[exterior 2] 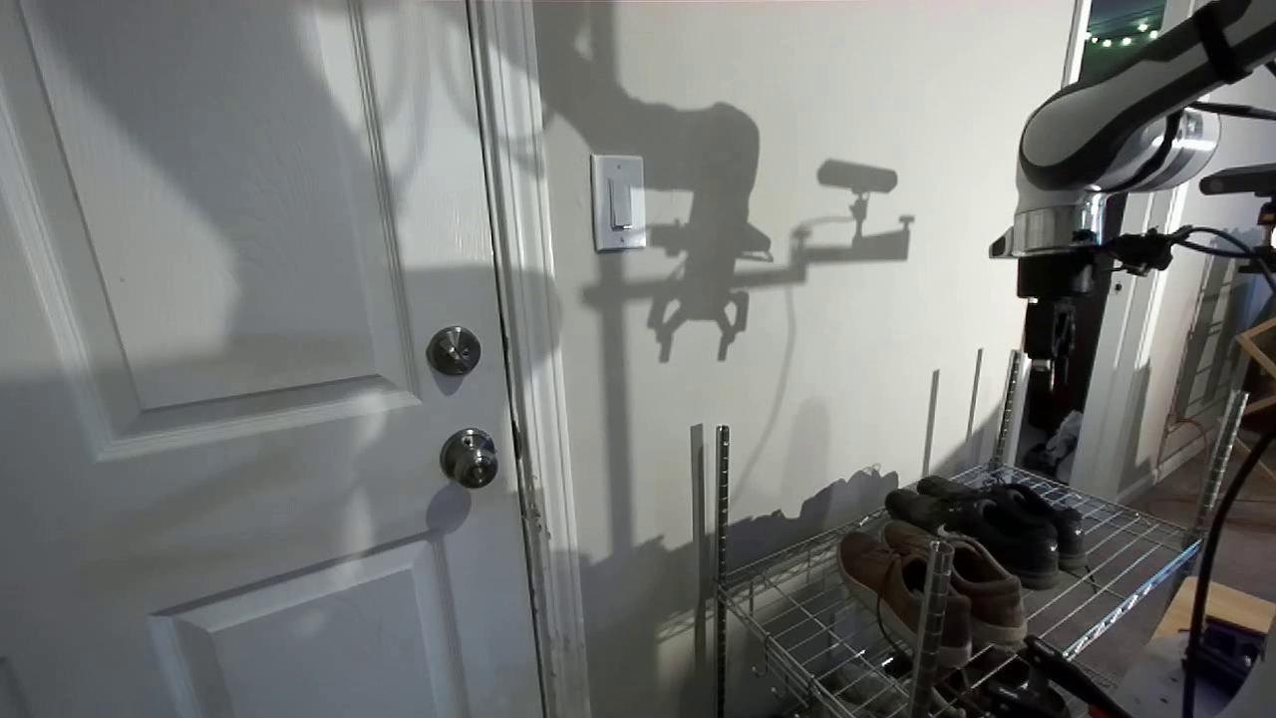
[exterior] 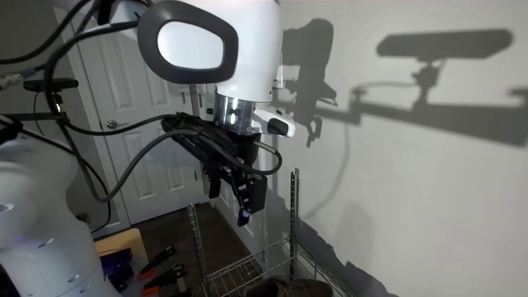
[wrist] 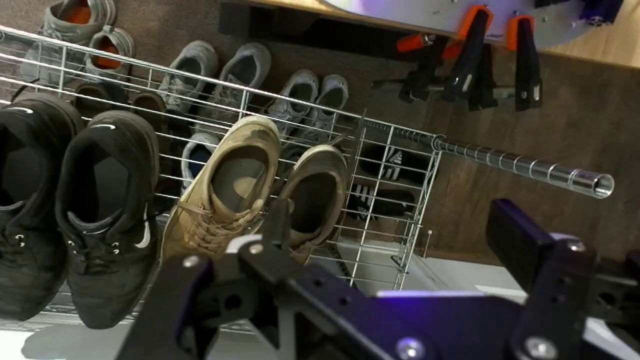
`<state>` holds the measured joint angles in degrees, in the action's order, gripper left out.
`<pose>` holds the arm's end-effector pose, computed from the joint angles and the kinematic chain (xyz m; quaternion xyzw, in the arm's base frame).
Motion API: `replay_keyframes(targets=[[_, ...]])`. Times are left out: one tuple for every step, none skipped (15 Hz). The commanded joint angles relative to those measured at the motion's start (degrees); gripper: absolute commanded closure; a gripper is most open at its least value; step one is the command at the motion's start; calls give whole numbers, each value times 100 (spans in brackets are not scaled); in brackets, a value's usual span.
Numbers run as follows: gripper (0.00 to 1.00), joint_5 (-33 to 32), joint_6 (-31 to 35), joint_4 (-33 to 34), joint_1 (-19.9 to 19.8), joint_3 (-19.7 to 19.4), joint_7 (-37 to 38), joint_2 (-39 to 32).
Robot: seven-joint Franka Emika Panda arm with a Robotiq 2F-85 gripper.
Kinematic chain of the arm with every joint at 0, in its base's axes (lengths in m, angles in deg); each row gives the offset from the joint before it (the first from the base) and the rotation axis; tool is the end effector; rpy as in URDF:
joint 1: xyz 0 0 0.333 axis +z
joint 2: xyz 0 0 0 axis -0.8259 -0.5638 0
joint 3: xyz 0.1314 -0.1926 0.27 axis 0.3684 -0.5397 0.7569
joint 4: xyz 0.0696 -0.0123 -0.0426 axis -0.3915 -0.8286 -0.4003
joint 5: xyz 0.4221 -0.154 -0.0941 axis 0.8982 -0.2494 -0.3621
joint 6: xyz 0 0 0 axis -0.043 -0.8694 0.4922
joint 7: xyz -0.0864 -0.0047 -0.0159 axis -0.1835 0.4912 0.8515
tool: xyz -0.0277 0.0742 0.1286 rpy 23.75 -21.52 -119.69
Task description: Switch off the light
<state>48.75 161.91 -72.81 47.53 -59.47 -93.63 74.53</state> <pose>0.3223 -0.1857 0.3571 -0.9927 -0.0634 0.0689 0.0756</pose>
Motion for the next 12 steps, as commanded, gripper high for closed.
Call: replay_keyframes(targets=[[0,-307,269,-600,-16,359,-141,433],[0,-380,442,-816,52,461,-191,607],[0,-398,593,-987,112,532,-240,761],[0,-403,781,-1167,177,602,-267,925],[0,-279,811,-731,346,604,-368,659],[0,-269,1003,-823,417,627,-401,788],[0,-256,1084,-799,490,638,-432,856],[0,-247,1200,-759,553,633,-468,899],[0,-228,1270,-716,621,619,-505,933],[0,-230,1374,-819,666,646,-502,1092],[0,-228,1460,-947,705,657,-513,1244],[0,-178,1425,-795,815,687,-515,1159]])
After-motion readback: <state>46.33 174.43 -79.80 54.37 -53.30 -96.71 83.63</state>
